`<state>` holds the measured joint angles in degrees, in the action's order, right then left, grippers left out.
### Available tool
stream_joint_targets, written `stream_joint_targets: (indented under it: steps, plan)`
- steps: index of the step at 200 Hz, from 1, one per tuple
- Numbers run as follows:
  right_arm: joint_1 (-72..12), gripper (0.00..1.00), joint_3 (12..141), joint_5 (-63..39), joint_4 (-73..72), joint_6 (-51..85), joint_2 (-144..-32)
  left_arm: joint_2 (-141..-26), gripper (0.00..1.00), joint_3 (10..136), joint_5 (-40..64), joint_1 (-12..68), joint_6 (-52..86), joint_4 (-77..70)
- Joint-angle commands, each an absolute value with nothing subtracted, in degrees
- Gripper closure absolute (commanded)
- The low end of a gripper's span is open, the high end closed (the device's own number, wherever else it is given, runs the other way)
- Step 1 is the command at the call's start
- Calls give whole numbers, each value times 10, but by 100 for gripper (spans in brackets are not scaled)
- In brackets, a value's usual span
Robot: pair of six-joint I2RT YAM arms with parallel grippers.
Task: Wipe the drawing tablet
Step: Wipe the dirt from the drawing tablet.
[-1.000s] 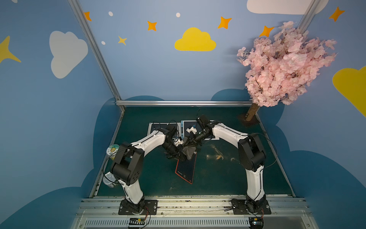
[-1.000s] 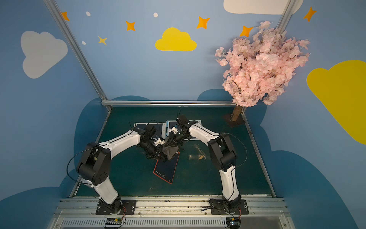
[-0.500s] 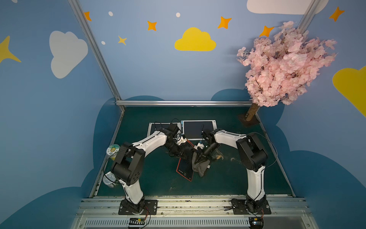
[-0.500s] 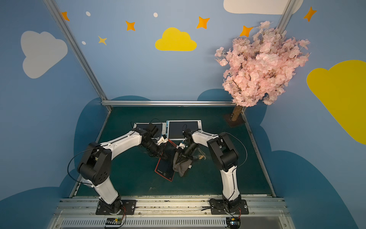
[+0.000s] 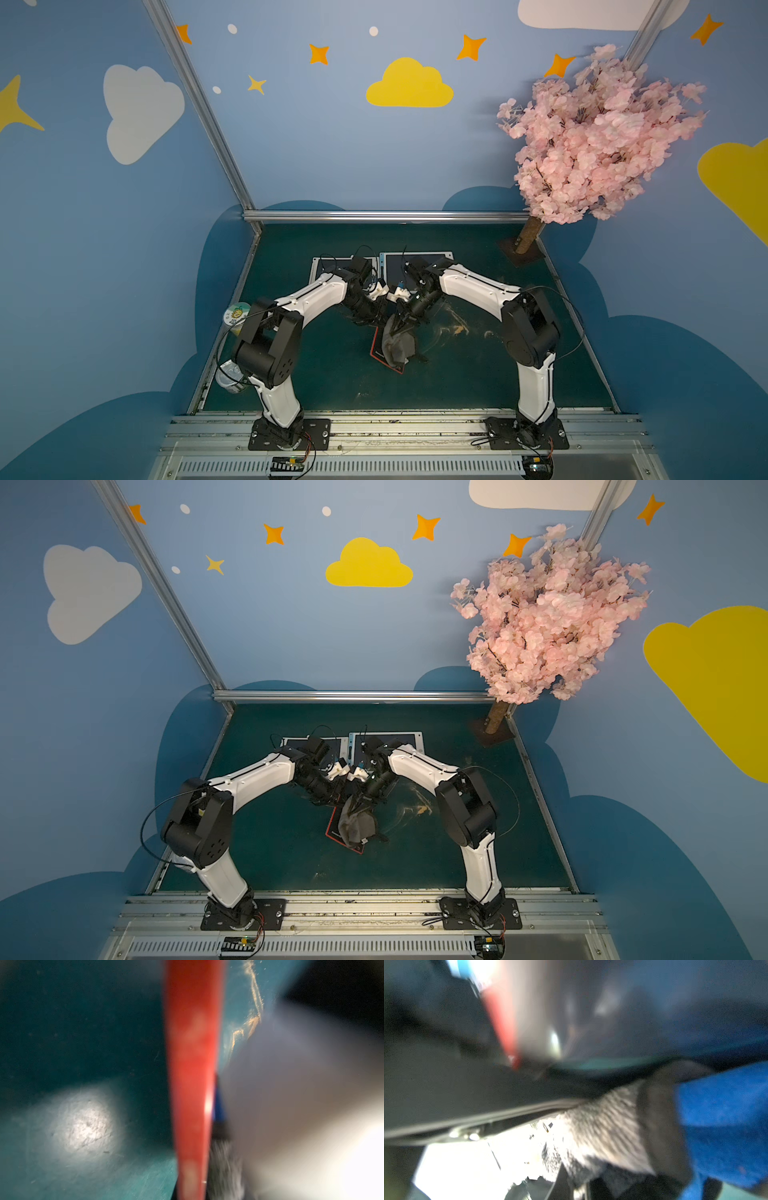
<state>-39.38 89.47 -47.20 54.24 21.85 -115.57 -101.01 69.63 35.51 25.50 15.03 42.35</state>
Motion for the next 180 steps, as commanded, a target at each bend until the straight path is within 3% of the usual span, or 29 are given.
stream_joint_targets:
  steps: [1, 20, 51, 96, 140, 159, 180]
  plan:
    - [-367, 100, 911, -396, 514, 226, -1172, -987, 97, 700, 381, 263, 142, 415]
    - [-348, 100, 951, -335, 537, 213, -1203, -983, 97, 699, 385, 264, 142, 416]
    - [-323, 100, 1020, -353, 516, 232, -1251, -980, 97, 697, 386, 268, 140, 419]
    - [-357, 100, 1111, -494, 458, 299, -1261, -979, 97, 698, 382, 270, 143, 420]
    - [-369, 100, 1018, -637, 256, 449, -1230, -990, 97, 705, 383, 271, 143, 419]
    - [-350, 100, 994, -599, 306, 404, -1238, -992, 97, 707, 383, 271, 143, 419]
    - [-322, 100, 985, -492, 415, 312, -1251, -989, 97, 708, 381, 272, 144, 420]
